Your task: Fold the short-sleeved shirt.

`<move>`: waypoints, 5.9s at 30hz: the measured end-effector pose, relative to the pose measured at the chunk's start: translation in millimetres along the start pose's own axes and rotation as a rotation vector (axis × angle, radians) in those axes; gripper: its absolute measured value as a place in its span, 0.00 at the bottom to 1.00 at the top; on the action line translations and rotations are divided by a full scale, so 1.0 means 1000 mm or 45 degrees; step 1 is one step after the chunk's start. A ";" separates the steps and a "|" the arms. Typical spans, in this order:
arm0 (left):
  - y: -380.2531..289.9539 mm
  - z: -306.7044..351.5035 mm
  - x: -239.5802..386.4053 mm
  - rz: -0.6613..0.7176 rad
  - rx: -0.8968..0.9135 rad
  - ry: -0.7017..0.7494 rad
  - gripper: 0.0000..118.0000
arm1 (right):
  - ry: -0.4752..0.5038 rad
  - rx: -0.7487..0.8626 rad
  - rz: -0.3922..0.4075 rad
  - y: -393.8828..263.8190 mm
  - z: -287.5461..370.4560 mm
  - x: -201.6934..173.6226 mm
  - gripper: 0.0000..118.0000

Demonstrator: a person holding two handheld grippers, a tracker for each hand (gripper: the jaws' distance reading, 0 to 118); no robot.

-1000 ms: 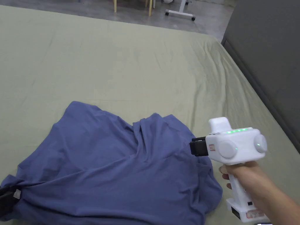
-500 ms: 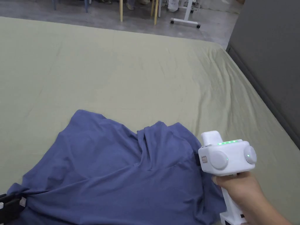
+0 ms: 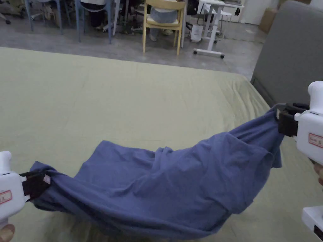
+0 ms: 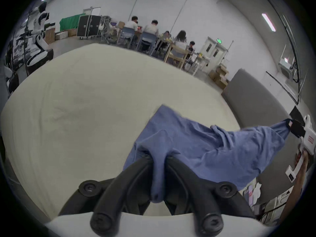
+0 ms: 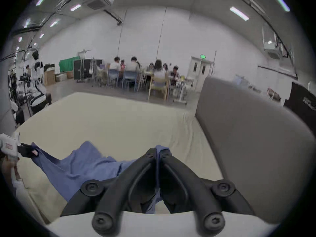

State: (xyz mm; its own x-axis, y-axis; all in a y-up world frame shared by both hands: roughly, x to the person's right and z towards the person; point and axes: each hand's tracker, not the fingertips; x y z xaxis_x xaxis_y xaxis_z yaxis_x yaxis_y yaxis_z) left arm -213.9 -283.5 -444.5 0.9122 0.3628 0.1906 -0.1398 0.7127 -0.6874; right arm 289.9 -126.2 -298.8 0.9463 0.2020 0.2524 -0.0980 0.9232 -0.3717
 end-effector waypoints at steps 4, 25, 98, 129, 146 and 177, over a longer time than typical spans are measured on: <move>0.032 0.023 0.004 0.031 0.123 -0.001 0.03 | -0.125 0.084 0.031 0.020 0.020 0.007 0.04; 0.346 0.030 0.050 -0.031 0.387 0.097 0.03 | -0.592 -0.261 0.254 0.234 -0.138 0.053 0.04; -0.117 0.011 -0.084 -0.079 -0.202 0.178 1.00 | 0.422 -0.698 -0.027 -0.239 0.064 -0.156 0.02; -0.077 -0.061 -0.087 -0.016 -0.386 0.063 0.00 | 0.284 -0.979 0.183 -0.234 -0.206 -0.122 0.47; -0.013 -0.023 -0.046 0.147 -0.013 -0.042 0.00 | 0.297 -0.218 0.090 -0.047 -0.027 -0.049 0.05; 0.469 0.078 0.134 -0.342 0.571 0.070 0.00 | -0.350 0.004 0.208 0.376 -0.114 0.018 0.04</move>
State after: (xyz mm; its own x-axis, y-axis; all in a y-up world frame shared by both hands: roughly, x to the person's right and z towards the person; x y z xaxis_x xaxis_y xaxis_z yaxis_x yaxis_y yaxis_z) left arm -186.9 145.7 -686.7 0.9558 0.1081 0.2736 -0.0381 0.9677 -0.2493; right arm 305.6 187.1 -535.3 0.7992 0.4281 0.4219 -0.2432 0.8723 -0.4243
